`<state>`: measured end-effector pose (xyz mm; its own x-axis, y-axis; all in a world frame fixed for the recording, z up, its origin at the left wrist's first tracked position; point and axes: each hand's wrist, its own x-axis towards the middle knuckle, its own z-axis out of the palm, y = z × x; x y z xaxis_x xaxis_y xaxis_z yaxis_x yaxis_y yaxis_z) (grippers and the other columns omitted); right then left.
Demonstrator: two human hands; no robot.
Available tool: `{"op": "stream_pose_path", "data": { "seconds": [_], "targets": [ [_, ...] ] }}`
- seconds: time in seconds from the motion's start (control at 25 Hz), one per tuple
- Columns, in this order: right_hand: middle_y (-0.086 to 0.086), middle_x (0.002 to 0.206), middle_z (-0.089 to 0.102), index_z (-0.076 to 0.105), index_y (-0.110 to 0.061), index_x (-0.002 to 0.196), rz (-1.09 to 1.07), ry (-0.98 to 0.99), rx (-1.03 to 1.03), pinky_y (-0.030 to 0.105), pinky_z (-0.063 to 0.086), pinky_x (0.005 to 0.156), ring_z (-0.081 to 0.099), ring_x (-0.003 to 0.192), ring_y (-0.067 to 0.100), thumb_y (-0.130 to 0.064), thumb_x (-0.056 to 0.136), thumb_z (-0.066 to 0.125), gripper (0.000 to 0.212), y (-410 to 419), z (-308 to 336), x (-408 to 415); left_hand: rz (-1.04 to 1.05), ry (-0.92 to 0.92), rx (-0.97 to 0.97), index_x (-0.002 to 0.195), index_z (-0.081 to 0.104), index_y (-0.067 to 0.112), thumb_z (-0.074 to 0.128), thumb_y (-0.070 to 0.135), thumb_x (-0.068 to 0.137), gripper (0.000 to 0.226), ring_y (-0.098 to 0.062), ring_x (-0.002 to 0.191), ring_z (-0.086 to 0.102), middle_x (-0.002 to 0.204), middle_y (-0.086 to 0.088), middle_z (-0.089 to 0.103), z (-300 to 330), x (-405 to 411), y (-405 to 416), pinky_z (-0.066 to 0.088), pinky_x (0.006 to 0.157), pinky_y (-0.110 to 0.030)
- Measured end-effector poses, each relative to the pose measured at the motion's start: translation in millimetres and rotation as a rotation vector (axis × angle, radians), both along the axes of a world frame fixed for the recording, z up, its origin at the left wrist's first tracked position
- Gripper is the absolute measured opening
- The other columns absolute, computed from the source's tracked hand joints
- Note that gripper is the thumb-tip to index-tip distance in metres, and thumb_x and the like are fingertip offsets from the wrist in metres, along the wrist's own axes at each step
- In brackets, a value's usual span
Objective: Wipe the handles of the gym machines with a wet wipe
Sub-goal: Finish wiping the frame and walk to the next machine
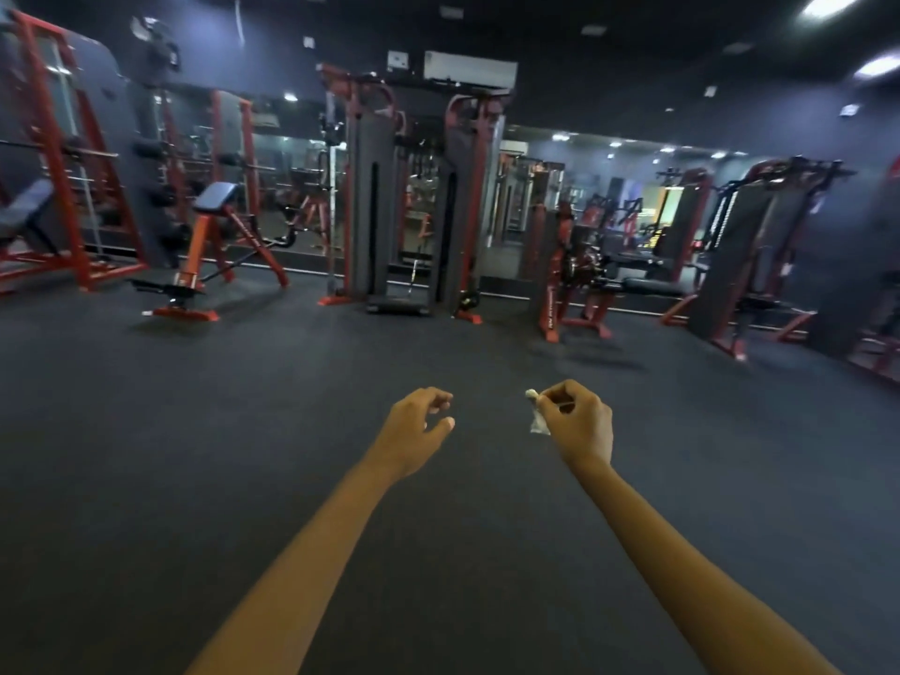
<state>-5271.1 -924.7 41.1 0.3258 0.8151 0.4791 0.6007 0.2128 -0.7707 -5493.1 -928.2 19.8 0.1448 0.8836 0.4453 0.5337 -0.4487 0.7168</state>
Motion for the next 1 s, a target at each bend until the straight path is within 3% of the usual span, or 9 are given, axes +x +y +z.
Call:
{"op": "stream_pose_path", "data": {
  "seconds": [0.16,0.56,1.0],
  "targets": [
    [-0.010,0.072,0.063,0.065,-0.019,0.074,-0.073,0.012,0.017,0.021,0.043,0.055,0.059,0.068,0.005,-0.033,0.081,0.072,0.017,65,-1,-1,-0.078,0.017,-0.020,0.121,0.058,0.011,0.061,0.016,0.092,0.030,-0.009,0.108,0.054,0.116,0.000,0.059,-5,6,85,0.042,0.080,-0.013],
    [-0.009,0.074,0.065,0.066,-0.020,0.073,-0.241,0.116,0.005,0.019,0.044,0.056,0.061,0.071,0.006,-0.028,0.080,0.073,0.013,241,0,-23,-0.242,0.084,-0.040,0.117,0.060,0.008,0.063,0.012,0.090,0.027,-0.010,0.101,0.055,0.111,-0.001,0.060,17,-10,318,0.038,0.070,-0.001],
    [-0.004,0.079,0.066,0.069,-0.025,0.069,-0.317,0.122,0.023,0.023,0.044,0.060,0.062,0.076,0.012,-0.018,0.077,0.072,0.011,474,-13,74,-0.366,0.054,-0.030,0.113,0.062,0.009,0.064,0.012,0.088,0.025,-0.009,0.099,0.057,0.108,0.001,0.061,10,92,560,0.038,0.072,-0.001]
  ]
}}
